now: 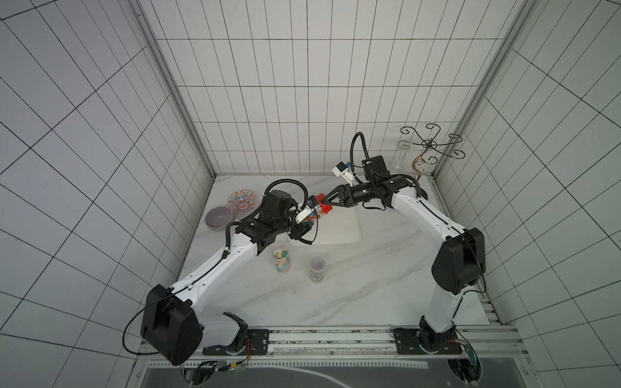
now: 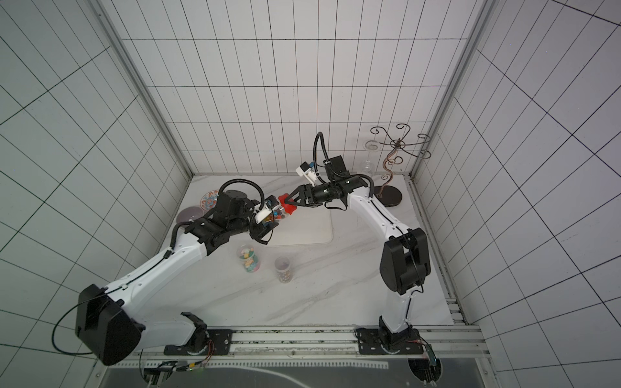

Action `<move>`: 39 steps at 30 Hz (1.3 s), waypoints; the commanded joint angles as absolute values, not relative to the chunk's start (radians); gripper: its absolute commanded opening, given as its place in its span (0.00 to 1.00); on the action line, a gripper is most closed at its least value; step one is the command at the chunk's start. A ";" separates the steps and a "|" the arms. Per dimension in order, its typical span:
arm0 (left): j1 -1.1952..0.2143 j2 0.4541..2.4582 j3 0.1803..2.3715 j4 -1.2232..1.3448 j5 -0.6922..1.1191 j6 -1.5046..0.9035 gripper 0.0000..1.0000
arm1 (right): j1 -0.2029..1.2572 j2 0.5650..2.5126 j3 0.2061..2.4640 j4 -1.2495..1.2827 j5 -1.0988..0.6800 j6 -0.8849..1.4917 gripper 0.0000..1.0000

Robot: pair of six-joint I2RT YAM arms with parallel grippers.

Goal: Pour the candies out of the jar
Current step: Unscrew the lid from the jar.

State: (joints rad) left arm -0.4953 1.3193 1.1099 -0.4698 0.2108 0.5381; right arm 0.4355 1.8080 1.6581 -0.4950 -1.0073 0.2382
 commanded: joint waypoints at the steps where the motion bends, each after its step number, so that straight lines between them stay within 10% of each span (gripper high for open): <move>1: -0.463 1.336 1.193 -0.444 0.371 0.489 0.57 | 0.452 1.739 1.562 -0.440 -1.108 0.126 0.32; 25: -0.279 1.498 1.416 -0.752 0.829 0.558 0.58 | 0.428 1.564 1.259 -0.217 -1.248 -0.268 0.39; 39: -0.302 1.469 1.346 -0.698 0.646 0.573 0.58 | 0.367 1.519 1.316 -0.058 -1.164 0.093 0.88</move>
